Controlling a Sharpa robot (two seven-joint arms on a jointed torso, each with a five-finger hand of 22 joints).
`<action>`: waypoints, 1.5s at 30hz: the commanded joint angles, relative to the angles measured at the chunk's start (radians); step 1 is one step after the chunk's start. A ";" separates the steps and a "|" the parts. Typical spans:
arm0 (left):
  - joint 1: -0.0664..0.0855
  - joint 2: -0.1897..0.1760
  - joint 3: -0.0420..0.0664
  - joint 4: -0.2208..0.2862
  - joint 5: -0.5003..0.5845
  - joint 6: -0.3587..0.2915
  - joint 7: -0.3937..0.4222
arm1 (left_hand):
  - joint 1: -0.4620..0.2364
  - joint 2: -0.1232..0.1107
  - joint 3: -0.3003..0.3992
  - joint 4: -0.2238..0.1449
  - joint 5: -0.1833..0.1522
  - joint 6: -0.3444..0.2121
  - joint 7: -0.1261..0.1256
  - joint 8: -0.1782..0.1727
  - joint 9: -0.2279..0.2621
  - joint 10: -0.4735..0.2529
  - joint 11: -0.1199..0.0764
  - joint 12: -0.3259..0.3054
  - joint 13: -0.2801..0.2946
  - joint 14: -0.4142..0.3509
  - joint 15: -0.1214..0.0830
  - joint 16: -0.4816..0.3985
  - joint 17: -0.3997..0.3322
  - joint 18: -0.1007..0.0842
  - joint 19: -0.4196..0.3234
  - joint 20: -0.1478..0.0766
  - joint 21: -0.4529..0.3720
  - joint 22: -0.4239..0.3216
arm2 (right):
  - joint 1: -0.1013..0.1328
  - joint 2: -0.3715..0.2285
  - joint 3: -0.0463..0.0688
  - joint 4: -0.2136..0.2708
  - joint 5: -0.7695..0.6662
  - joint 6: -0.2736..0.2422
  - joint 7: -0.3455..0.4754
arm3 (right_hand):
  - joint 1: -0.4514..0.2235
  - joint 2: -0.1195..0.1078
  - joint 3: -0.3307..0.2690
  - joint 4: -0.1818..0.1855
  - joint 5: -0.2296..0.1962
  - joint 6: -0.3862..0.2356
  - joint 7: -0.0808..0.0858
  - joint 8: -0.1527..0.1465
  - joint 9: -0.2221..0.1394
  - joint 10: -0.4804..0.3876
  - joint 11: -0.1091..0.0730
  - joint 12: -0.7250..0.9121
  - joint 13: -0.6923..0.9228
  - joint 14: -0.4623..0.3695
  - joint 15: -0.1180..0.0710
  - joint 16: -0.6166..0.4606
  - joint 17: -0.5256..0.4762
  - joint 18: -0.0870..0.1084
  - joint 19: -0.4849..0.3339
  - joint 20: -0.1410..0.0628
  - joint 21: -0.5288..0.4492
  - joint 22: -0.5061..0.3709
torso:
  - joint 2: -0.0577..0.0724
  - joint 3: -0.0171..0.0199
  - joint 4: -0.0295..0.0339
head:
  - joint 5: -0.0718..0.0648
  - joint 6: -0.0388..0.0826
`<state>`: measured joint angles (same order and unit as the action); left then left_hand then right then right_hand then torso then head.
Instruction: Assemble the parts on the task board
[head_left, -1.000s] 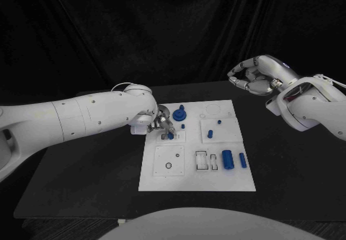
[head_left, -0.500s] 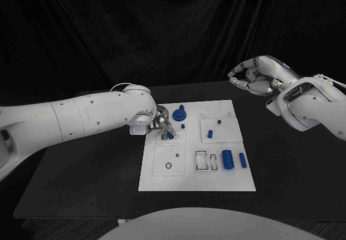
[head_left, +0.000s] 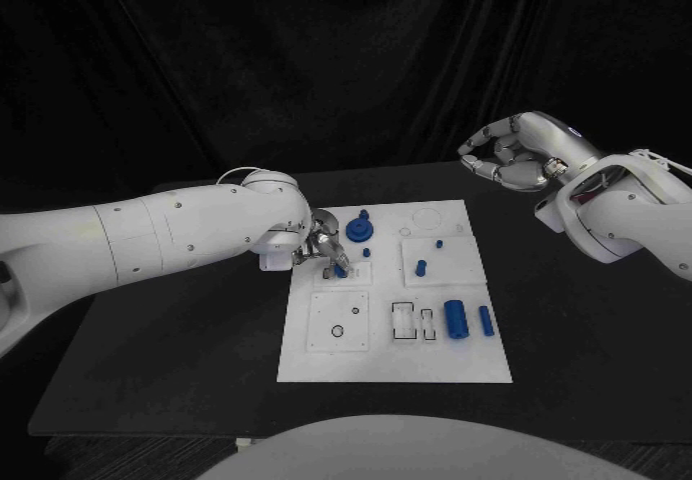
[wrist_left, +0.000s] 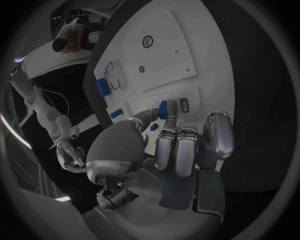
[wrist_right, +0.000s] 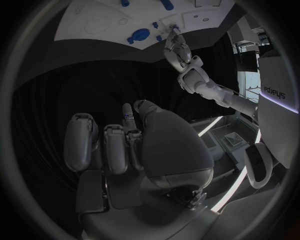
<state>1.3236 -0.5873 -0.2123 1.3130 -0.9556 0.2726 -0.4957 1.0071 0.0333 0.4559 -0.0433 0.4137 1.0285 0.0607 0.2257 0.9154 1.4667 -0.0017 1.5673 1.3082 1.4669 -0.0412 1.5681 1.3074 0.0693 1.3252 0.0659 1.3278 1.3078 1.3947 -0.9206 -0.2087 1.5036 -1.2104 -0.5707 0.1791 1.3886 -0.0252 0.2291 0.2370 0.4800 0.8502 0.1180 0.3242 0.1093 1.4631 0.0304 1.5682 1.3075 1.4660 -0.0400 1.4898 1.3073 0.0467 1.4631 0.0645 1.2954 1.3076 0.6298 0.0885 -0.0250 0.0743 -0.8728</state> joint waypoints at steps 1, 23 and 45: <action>-0.002 -0.004 0.001 0.009 0.001 -0.058 0.059 | 0.017 0.006 0.039 -0.043 0.005 -0.016 -0.003 0.005 0.006 0.102 -0.006 0.002 0.261 0.104 -0.006 0.003 0.263 0.002 -0.003 0.000 -0.008 0.144 | -0.003 -0.001 0.001 0.000 -0.001 0.008 -0.027 | 0.013 0.004 0.009 -0.001 0.008 0.004 0.003 -0.004 -0.001 0.108 0.007 0.003 0.263 0.074 0.006 -0.004 0.115 0.016 -0.002 0.008 -0.007 0.179 | 0.000 0.0002 0.0000 | -0.001 0.000; -0.044 -0.124 0.000 0.178 0.001 -0.465 0.028 | -0.017 0.019 0.019 0.025 -0.023 -0.053 0.007 0.007 0.031 0.044 0.002 -0.055 0.212 0.096 -0.001 -0.001 0.253 0.005 -0.009 0.005 -0.027 0.147 | -0.007 -0.016 0.001 0.012 -0.001 -0.004 -0.044 | 0.023 0.003 0.020 -0.013 0.011 -0.010 0.007 -0.014 -0.006 0.108 0.009 0.003 0.263 0.072 0.006 -0.009 0.107 0.018 -0.006 0.008 -0.017 0.176 | 0.000 0.0008 -0.0003 | 0.010 0.000; -0.130 -0.164 -0.001 0.229 -0.149 -0.663 0.066 | 0.001 0.002 -0.034 0.116 0.014 -0.078 -0.007 0.057 0.093 0.082 -0.016 -0.025 0.237 0.104 -0.021 0.003 0.263 -0.011 0.074 -0.013 0.030 0.178 | -0.016 -0.029 0.001 0.021 -0.001 -0.008 -0.045 | 0.024 0.002 0.023 -0.015 0.014 -0.017 0.009 -0.018 -0.008 0.108 0.011 0.003 0.263 0.071 0.008 -0.012 0.101 0.020 -0.009 0.009 -0.026 0.174 | -0.010 0.0067 0.0041 | 0.011 0.000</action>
<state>1.1969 -0.7504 -0.2136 1.5378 -1.0773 -0.3576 -0.4459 1.0026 0.0397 0.4223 0.0681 0.4233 0.9485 0.0623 0.2772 1.0066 1.4677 -0.0111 1.5364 1.3082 1.4652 -0.0539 1.5681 1.3074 0.0691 1.3927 0.0518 1.3536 1.3075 1.3817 -0.9500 -0.2087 1.5244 -1.2103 -0.5675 0.1544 1.4042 -0.0197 0.2471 0.2247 0.4875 0.8396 0.1286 0.3136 0.1032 1.4658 0.0331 1.5682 1.3081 1.4660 -0.0400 1.4831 1.3074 0.0468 1.4592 0.0684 1.2757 1.3073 0.6207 0.0946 -0.0215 0.0852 -0.8728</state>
